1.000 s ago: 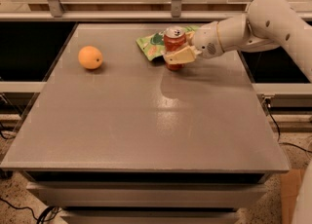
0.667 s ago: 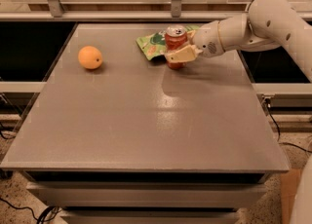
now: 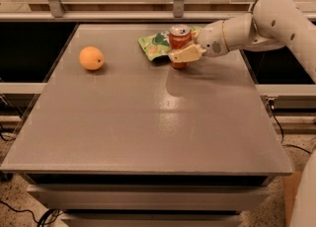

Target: Move coke can near green rice chip bag

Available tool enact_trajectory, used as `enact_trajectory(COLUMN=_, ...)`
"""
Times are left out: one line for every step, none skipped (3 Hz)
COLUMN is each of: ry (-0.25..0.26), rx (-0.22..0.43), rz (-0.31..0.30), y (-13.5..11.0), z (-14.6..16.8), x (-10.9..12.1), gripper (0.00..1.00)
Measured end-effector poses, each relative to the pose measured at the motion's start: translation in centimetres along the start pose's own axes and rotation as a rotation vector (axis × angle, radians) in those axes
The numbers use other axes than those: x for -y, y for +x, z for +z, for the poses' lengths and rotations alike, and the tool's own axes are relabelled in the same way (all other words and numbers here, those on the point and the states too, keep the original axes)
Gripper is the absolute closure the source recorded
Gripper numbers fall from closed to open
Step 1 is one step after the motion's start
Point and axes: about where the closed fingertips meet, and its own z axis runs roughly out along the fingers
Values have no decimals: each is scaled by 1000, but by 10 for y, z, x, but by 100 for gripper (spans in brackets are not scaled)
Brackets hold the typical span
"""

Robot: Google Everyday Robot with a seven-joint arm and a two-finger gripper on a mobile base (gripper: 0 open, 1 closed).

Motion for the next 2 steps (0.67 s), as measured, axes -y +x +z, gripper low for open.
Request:
enact_trajectory(ry=-3, rx=5, rz=3, y=1, z=-1, x=2, gripper=37)
enact_trajectory(ry=-6, rx=9, rz=5, y=1, z=-1, x=3, gripper=13)
